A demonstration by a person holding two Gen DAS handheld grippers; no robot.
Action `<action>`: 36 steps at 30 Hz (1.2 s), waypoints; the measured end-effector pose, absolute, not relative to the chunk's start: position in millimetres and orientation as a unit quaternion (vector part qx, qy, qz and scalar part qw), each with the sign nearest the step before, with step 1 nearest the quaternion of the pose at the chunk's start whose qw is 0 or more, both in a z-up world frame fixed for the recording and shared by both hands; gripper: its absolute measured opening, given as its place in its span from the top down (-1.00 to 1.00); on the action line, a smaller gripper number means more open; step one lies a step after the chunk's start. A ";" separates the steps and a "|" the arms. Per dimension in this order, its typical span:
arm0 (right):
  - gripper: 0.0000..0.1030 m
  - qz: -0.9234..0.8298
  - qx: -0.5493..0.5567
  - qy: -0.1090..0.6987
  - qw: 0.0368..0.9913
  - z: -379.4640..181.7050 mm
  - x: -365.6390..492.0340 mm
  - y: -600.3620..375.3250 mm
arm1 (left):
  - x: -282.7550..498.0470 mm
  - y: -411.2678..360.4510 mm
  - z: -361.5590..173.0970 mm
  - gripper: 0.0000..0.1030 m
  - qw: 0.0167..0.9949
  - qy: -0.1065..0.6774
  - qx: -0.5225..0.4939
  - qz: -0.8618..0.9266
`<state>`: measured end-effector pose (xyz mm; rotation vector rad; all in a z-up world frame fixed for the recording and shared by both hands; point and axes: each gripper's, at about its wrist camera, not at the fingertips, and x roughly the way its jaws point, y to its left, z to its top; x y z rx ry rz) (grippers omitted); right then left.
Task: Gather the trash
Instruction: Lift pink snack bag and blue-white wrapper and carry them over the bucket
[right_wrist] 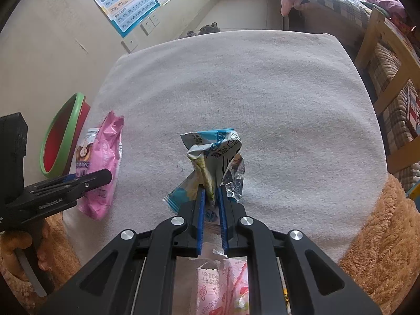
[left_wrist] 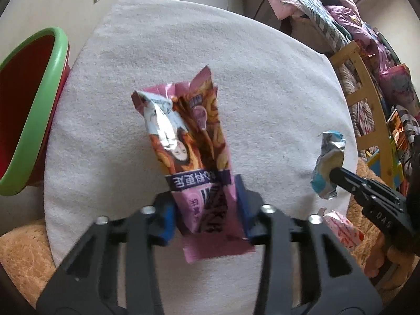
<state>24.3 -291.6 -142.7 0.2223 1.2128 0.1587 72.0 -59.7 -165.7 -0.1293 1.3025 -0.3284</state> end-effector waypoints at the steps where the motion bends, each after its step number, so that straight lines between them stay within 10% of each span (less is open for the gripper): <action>1: 0.81 0.074 0.105 0.568 0.813 -143.2 24.3 -291.2 | 71.4 -58.1 -164.5 0.33 0.783 0.600 -0.060 -0.151; 36: 0.81 0.081 0.103 0.565 0.815 -138.4 24.1 -296.0 | 54.3 -38.8 -147.6 0.35 0.798 0.582 -0.072 -0.137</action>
